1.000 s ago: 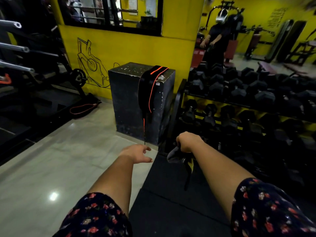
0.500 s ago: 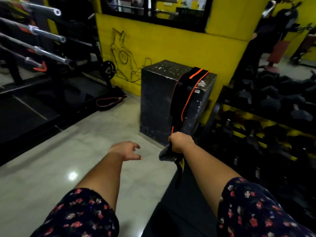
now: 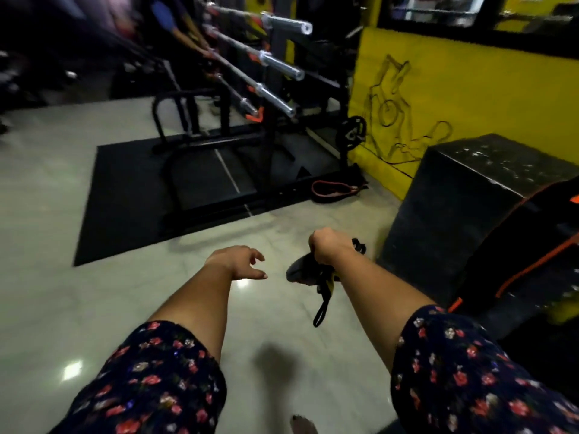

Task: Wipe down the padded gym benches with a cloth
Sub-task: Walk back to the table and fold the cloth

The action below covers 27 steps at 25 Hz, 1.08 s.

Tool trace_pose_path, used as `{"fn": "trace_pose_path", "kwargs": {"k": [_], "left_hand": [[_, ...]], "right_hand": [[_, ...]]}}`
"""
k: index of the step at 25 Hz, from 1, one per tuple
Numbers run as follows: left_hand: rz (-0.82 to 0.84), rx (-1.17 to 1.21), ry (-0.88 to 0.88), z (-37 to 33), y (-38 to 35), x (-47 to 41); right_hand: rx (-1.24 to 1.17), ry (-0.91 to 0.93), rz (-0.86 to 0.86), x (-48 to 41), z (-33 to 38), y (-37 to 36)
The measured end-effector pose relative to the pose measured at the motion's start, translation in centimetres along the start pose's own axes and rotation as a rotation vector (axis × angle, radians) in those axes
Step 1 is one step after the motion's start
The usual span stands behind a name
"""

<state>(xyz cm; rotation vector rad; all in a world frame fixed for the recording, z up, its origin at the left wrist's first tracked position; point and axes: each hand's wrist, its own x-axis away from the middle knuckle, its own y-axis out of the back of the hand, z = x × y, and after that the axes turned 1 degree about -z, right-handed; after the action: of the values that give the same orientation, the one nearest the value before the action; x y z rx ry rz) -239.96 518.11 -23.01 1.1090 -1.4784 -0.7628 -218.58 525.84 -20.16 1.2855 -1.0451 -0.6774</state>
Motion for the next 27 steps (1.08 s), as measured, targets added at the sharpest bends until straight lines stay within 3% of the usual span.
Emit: {"fn": "trace_pose_path", "kwargs": {"k": [4,8,14,27], "left_hand": [[-0.055,0.106,0.186,5.6,2.9,-1.2],[-0.127,0.158,0.36,10.6,3.6,-0.9],[-0.096,0.136,0.577,18.3,2.3,3.1],[-0.251,0.505,0.965,46.3,-0.6,17.1]], "right_hand": [[-0.053,0.136,0.002,-8.1,4.1,3.3],[0.095,0.335,-0.029,-13.5,9.1,5.4],[0.255,0.642,-0.106,-17.4,20.1,5.1],[0.308,0.986,-0.002,-20.7,56.2,5.3]]}}
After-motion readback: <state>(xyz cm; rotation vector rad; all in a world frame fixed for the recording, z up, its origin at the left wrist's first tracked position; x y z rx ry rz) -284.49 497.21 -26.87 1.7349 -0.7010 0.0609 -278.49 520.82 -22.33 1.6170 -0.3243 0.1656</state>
